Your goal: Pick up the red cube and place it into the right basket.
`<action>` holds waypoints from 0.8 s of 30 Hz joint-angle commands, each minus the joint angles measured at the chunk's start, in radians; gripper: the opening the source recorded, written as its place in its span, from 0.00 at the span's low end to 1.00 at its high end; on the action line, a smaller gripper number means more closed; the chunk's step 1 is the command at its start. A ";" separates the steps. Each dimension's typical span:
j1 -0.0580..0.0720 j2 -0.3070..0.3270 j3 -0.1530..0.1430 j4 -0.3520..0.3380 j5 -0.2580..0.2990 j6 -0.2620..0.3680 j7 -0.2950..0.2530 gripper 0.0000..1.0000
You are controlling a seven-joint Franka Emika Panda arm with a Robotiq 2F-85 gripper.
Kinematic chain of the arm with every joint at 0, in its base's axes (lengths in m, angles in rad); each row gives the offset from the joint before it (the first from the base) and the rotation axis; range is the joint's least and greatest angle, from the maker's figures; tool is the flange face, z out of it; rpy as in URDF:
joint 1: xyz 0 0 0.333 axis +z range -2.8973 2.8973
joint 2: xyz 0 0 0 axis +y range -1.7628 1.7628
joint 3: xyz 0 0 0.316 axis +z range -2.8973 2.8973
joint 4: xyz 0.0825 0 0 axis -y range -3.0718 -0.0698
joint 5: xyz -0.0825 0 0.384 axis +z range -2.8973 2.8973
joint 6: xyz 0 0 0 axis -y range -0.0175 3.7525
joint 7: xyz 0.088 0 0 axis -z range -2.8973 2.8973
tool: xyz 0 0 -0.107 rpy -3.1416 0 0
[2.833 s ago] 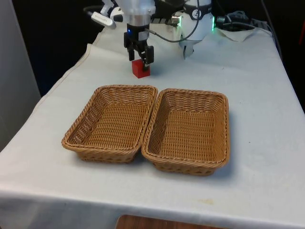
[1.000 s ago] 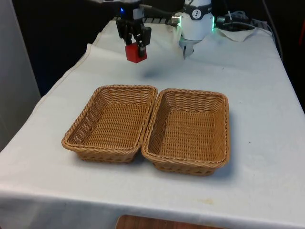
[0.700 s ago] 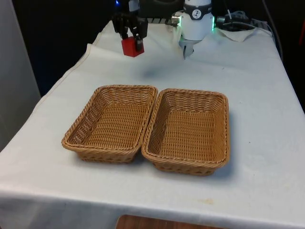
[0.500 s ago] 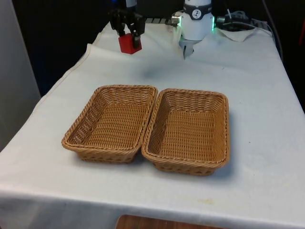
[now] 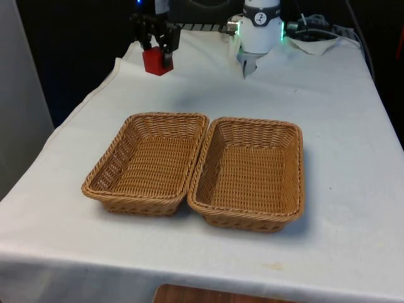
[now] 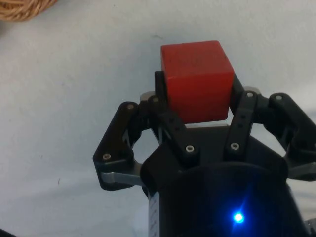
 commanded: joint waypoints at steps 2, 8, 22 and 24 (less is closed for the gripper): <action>-0.003 0.024 0.000 0.026 0.000 -0.013 -0.004 0.04; 0.000 0.086 0.004 0.096 0.005 -0.038 0.000 0.04; -0.001 0.178 0.031 0.245 0.048 -0.108 -0.001 0.04; -0.001 0.196 0.036 0.266 0.056 -0.111 -0.001 0.04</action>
